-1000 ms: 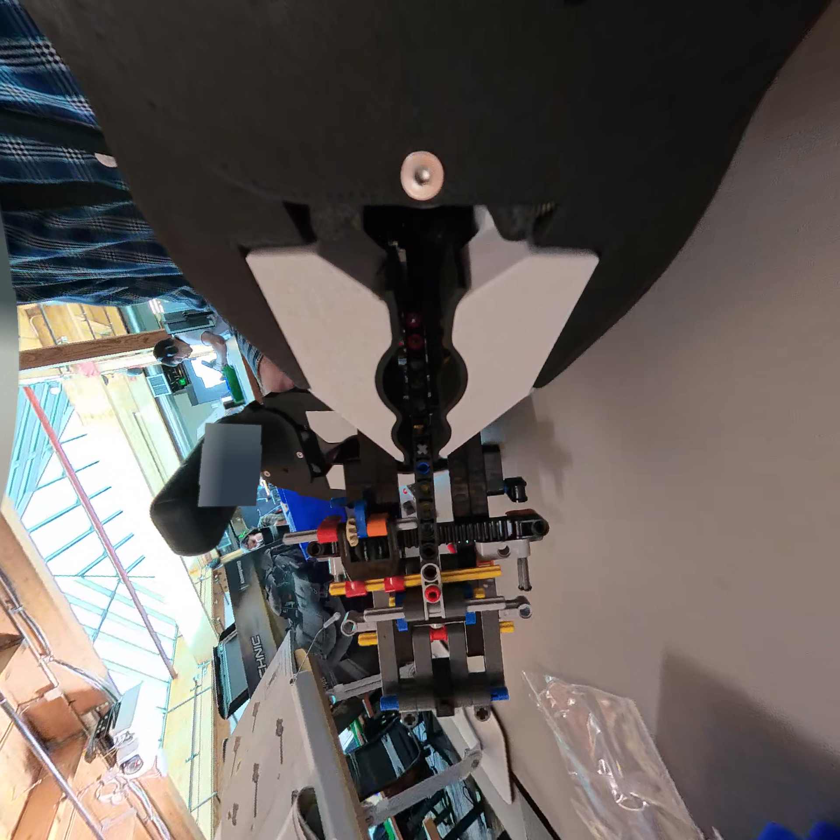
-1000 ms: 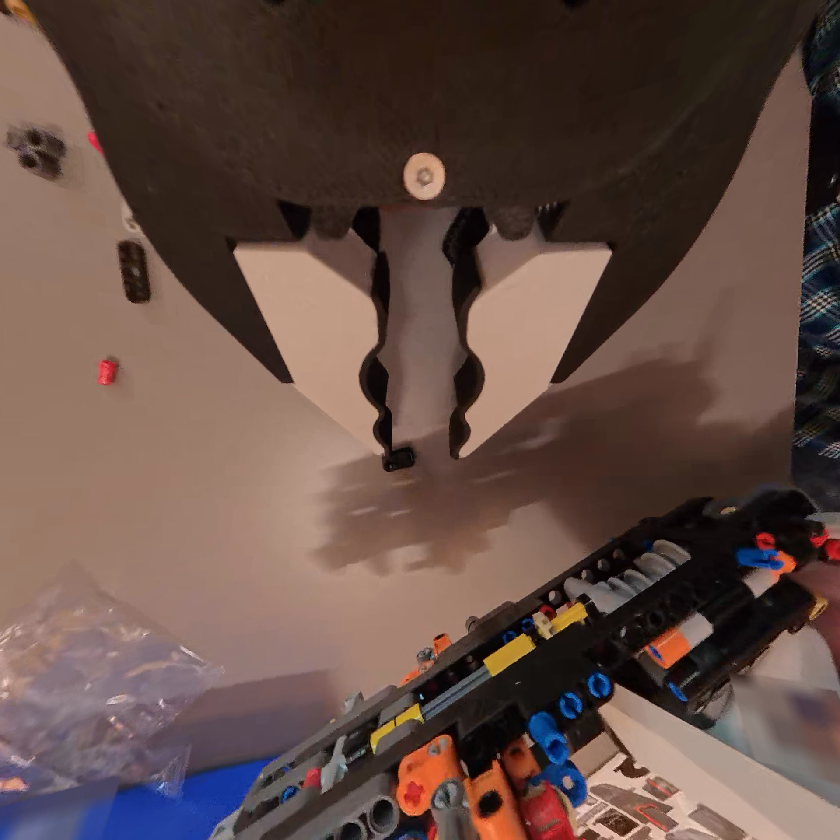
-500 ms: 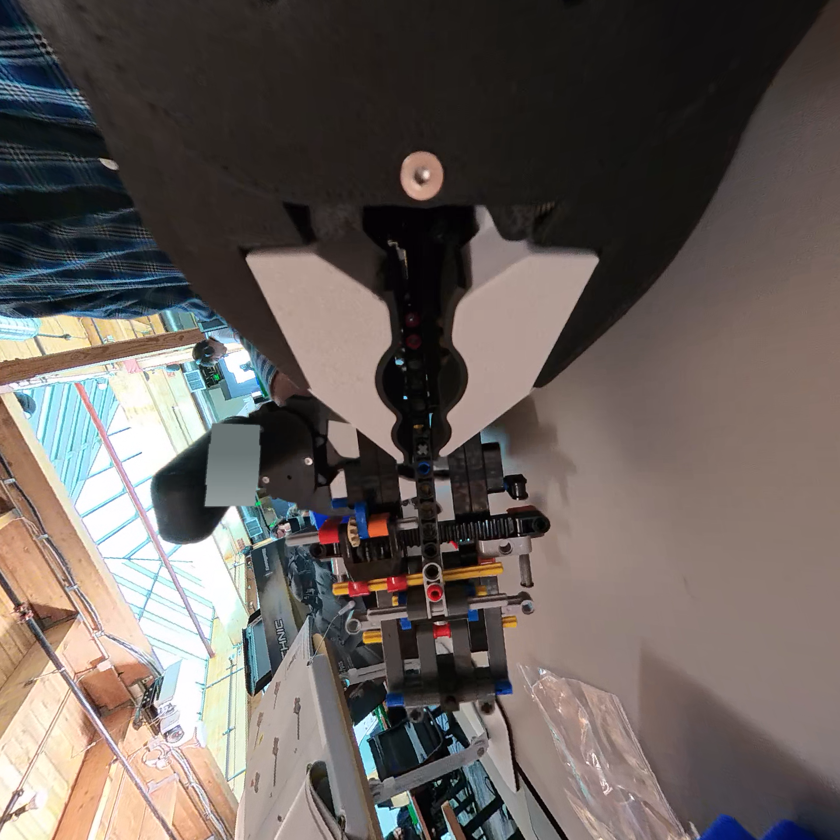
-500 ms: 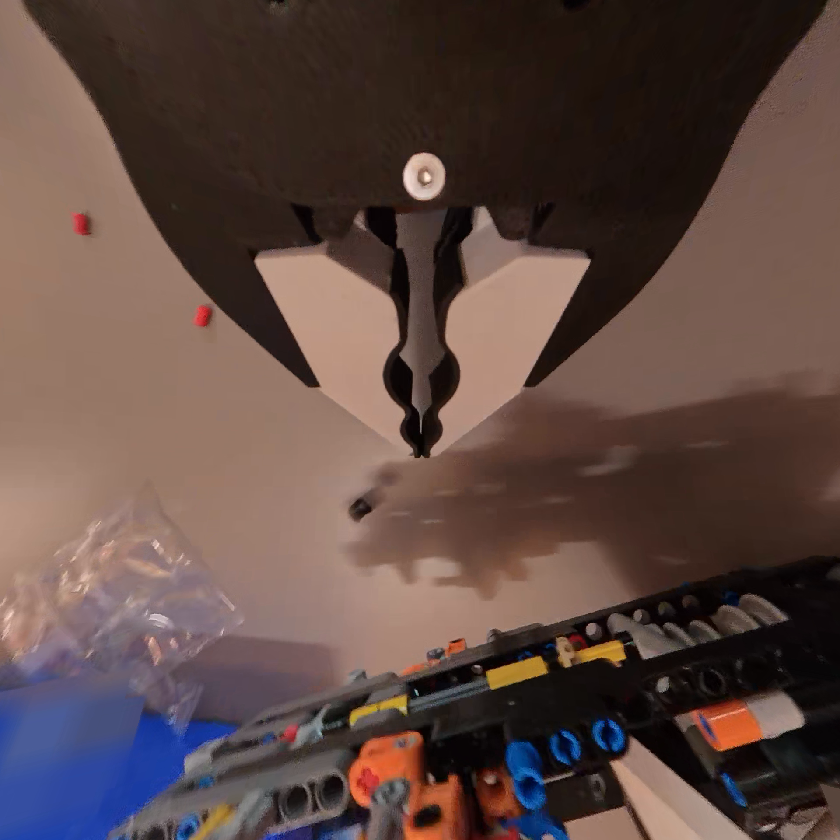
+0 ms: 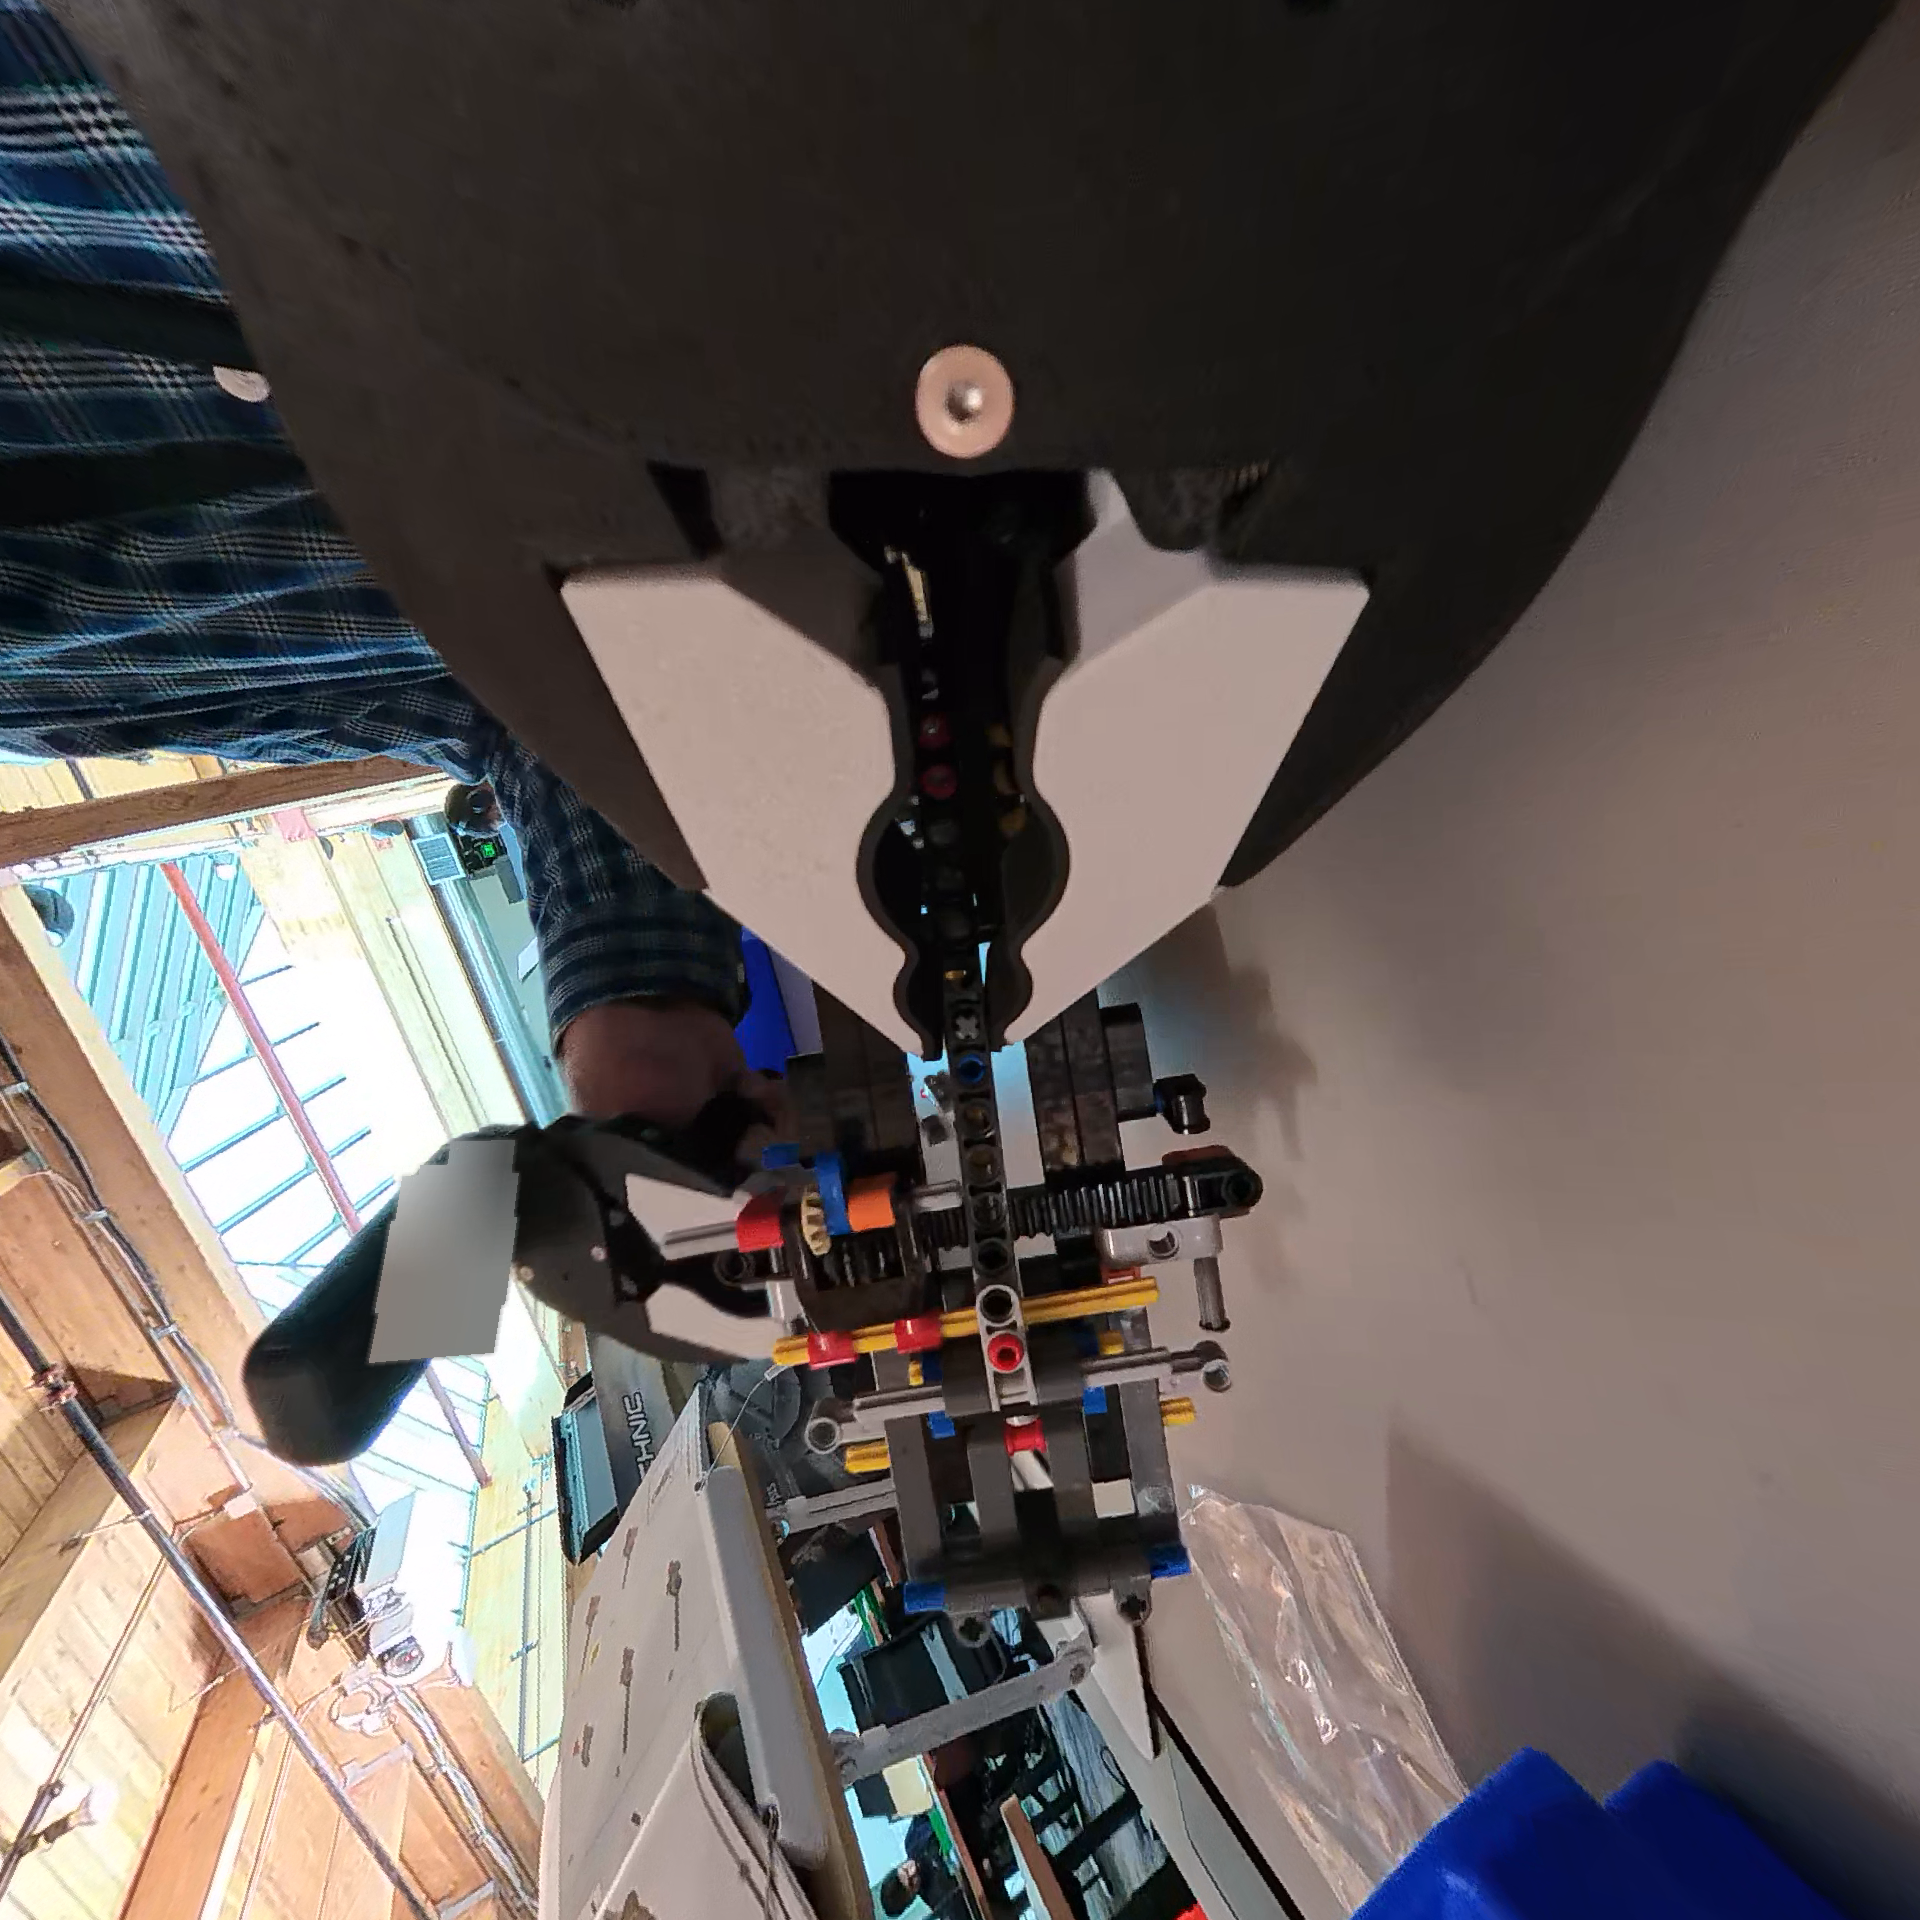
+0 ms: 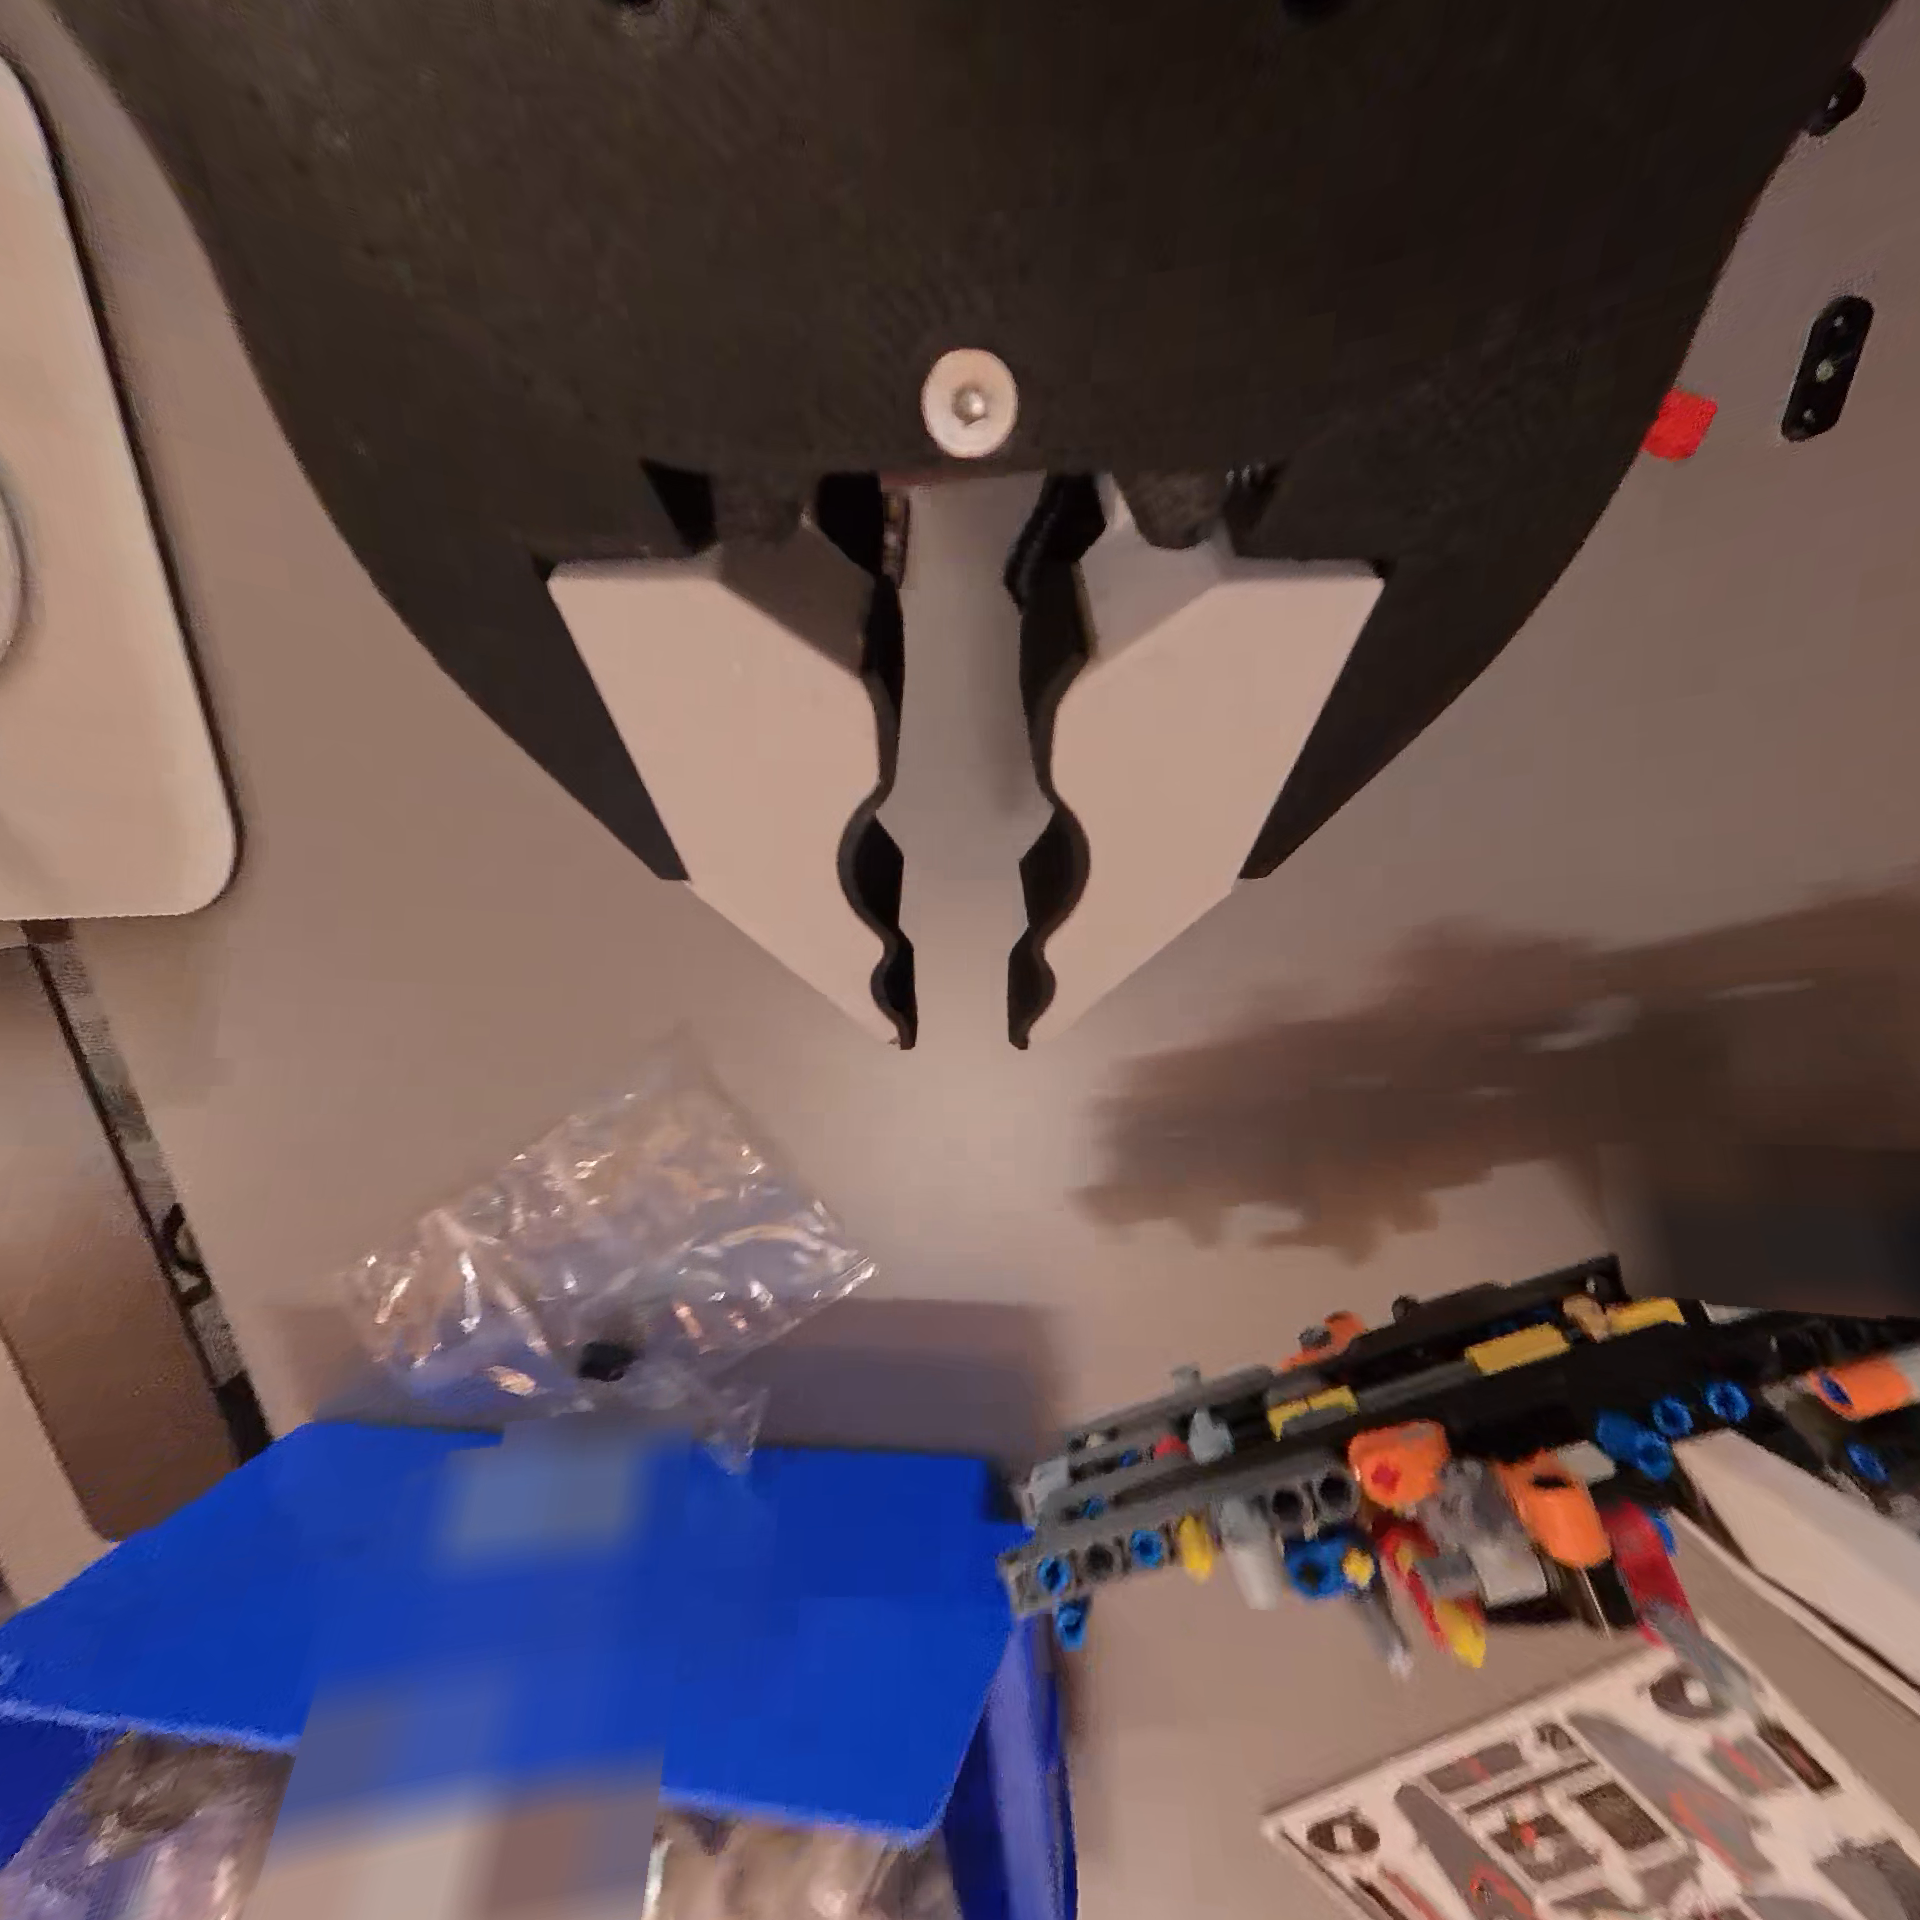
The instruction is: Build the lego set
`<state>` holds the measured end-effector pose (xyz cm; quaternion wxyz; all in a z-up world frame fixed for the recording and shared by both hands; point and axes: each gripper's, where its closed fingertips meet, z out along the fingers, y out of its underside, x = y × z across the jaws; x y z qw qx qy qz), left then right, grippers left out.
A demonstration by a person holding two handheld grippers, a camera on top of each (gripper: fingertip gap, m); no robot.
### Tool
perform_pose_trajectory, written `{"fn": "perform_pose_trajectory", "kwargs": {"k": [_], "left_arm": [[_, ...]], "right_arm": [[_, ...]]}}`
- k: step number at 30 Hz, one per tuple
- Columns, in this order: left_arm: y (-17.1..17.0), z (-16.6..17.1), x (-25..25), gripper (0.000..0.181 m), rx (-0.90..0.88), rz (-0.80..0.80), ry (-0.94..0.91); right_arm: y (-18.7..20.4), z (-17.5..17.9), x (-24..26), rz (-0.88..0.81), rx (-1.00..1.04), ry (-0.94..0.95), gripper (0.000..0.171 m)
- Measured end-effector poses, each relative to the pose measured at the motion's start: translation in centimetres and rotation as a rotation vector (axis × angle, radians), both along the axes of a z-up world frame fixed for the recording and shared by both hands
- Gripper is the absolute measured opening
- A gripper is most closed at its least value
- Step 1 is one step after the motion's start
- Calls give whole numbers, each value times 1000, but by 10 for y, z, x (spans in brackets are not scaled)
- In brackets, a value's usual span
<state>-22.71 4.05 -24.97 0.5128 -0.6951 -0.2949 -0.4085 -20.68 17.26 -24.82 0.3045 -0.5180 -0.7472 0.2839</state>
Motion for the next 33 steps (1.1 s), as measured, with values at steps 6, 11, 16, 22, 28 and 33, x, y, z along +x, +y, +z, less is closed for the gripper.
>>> {"fn": "perform_pose_trajectory", "kwargs": {"k": [6, 11, 16, 22, 28, 33], "left_arm": [[6, 7, -5, 7, 24, -5, 17], [1, 8, -9, 6, 33, 7, 18], [-4, 6, -16, 6, 28, 18, 7], [-3, 3, -17, 7, 29, 11, -23], [-2, 0, -19, 7, 23, 14, -38], [-2, -3, -20, 7, 19, 17, -43]], "right_arm": [[20, 17, -54, 58, 29, 75, 14], [54, 8, -124, 256, 203, 96, 13], [74, -28, -157, 438, 333, 15, 14], [79, -49, -171, 564, 385, -24, 13], [82, -60, -175, 630, 366, -62, 13], [77, -66, -175, 652, 328, -74, 2]]}}
